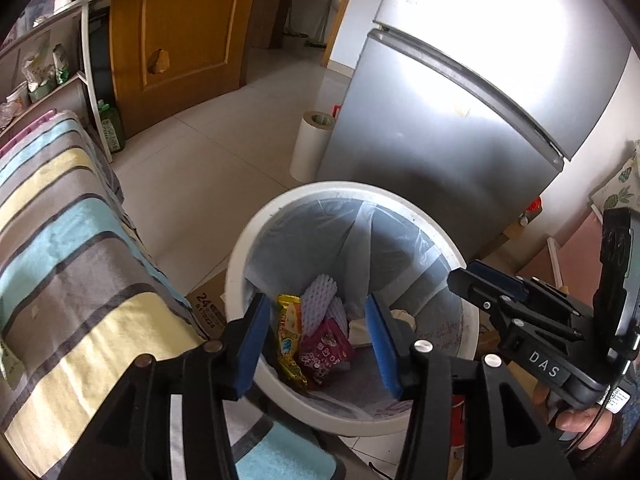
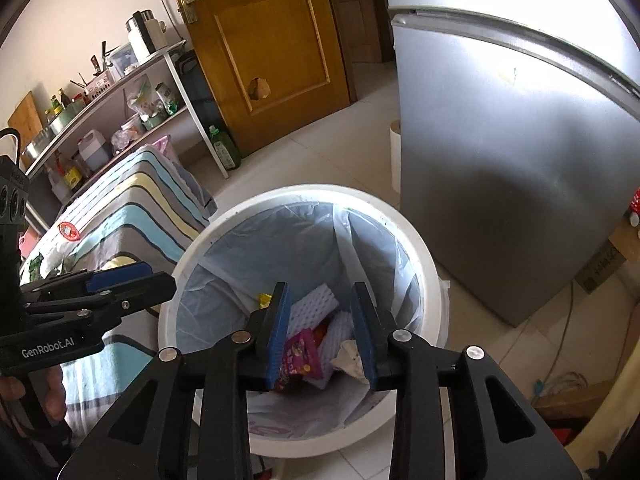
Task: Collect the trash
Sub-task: 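Carry both items over the bin and open both tools to drop them, then grasp the yellow wrappers with the left tool while the right tool grasps the receipt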
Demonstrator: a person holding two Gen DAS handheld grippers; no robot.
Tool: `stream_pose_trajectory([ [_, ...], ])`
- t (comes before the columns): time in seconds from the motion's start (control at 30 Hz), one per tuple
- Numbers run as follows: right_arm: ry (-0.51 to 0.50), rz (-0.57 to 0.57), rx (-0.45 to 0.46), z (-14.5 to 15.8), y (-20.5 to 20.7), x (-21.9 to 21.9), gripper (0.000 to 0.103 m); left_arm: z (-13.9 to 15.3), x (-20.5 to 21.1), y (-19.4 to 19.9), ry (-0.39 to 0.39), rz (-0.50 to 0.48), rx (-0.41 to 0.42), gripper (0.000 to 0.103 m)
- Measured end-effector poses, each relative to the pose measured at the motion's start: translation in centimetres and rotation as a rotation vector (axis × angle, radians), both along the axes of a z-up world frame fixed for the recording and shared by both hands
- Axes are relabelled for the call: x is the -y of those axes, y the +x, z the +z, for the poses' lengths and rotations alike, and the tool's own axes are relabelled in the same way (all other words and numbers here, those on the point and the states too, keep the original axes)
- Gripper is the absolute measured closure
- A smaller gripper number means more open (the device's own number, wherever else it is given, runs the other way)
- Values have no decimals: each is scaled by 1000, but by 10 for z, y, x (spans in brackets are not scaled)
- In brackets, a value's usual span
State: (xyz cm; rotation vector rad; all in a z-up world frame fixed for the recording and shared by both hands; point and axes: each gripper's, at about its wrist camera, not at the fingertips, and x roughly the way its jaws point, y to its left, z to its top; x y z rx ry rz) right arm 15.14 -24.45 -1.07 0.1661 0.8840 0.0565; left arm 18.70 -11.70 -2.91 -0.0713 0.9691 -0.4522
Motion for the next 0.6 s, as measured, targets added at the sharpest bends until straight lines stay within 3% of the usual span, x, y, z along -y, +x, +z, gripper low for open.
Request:
stream_pose_trajectory([
  [0.3, -4, 25, 64, 22, -8, -22, 70, 27, -55, -19, -35, 99, 79, 44],
  [0.6, -3, 123, 126, 44, -11, -73, 70, 43, -130, -46, -38, 244, 138, 42],
])
